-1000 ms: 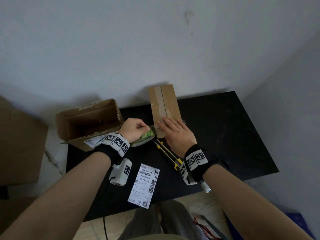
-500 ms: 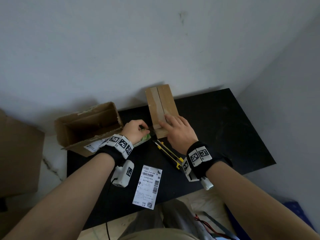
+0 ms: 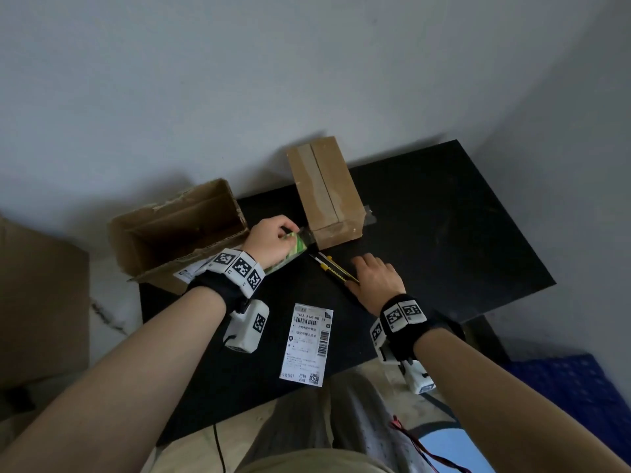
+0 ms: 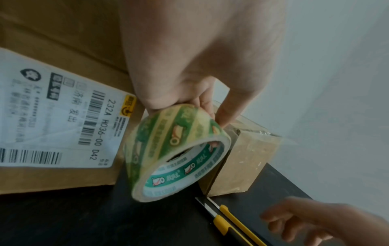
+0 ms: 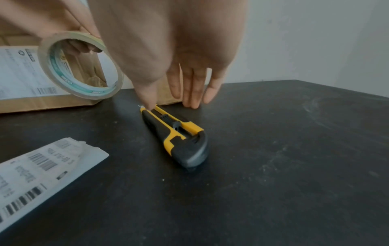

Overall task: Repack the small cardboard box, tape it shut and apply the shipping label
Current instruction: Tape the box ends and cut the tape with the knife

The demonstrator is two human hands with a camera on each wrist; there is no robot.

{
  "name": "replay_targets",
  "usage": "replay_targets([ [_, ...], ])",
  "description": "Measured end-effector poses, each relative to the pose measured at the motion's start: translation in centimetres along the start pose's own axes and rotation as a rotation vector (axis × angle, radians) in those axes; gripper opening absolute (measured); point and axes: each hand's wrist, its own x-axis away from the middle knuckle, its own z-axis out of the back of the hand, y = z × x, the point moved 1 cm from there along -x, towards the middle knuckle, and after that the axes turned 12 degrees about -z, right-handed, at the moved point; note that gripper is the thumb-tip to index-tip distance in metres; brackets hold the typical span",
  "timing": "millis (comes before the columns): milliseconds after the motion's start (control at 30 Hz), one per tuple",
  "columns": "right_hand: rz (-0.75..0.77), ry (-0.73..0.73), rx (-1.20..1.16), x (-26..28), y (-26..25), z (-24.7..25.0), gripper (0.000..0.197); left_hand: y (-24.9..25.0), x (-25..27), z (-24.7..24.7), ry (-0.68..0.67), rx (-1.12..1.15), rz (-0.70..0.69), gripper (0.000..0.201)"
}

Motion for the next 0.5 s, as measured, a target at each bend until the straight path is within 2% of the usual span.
replay_targets([
  [133, -0.09, -0.101, 0.01, -0.8, -0.6, -0.9, 0.054, -0.3, -0.1, 0.0, 0.001, -0.001, -0.007, 0.023],
  [233, -0.113, -0.112, -0.006, -0.9, -0.9, -1.4, 0.056, -0.4, -0.3, 0.0, 0.013, 0.001, -0.013, 0.023],
  [500, -0.205, -0.169, -0.05, 0.0, -1.4, -0.6, 0.039, -0.4, -0.3, -0.1, 0.032, 0.018, -0.025, 0.019],
])
